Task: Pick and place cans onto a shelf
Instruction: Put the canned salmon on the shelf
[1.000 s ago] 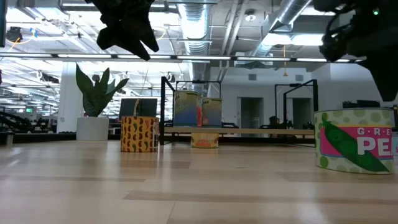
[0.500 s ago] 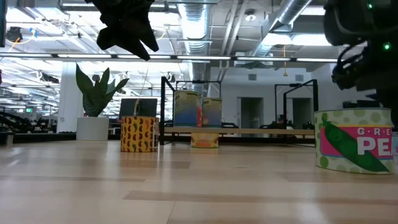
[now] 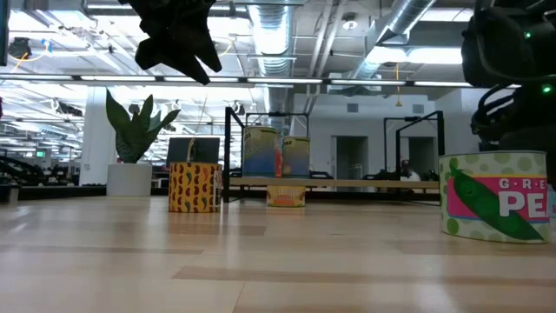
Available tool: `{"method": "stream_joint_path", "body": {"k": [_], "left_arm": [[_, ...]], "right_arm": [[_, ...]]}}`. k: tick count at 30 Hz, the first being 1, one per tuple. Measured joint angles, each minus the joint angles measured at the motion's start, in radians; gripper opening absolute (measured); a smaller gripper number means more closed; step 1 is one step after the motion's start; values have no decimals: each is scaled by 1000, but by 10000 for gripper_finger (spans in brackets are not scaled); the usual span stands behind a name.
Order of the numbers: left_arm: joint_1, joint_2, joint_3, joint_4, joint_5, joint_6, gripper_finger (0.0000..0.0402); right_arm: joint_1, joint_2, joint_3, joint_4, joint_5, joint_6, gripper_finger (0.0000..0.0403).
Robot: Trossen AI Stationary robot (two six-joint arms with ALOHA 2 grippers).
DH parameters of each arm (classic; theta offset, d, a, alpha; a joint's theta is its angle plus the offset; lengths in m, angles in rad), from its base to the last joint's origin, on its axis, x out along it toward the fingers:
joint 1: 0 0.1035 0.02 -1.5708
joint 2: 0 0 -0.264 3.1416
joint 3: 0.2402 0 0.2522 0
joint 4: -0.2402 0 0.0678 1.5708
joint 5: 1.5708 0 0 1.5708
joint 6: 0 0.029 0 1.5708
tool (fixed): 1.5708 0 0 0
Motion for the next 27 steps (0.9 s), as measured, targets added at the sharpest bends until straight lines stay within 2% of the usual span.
{"method": "stream_joint_path", "body": {"k": [5,14,21,27], "left_arm": [[0,0,0,0,-3,0,163],[0,0,0,-2,-6,0,163],[0,0,0,-8,-13,1,163],[0,0,0,-8,-13,1,163]], "right_arm": [[0,0,-1,-8,2,38,163],[-1,2,36,6,6,23,18],[-31,3,253,5,47,-164,6],[-130,3,473,-33,188,-438,4]]}}
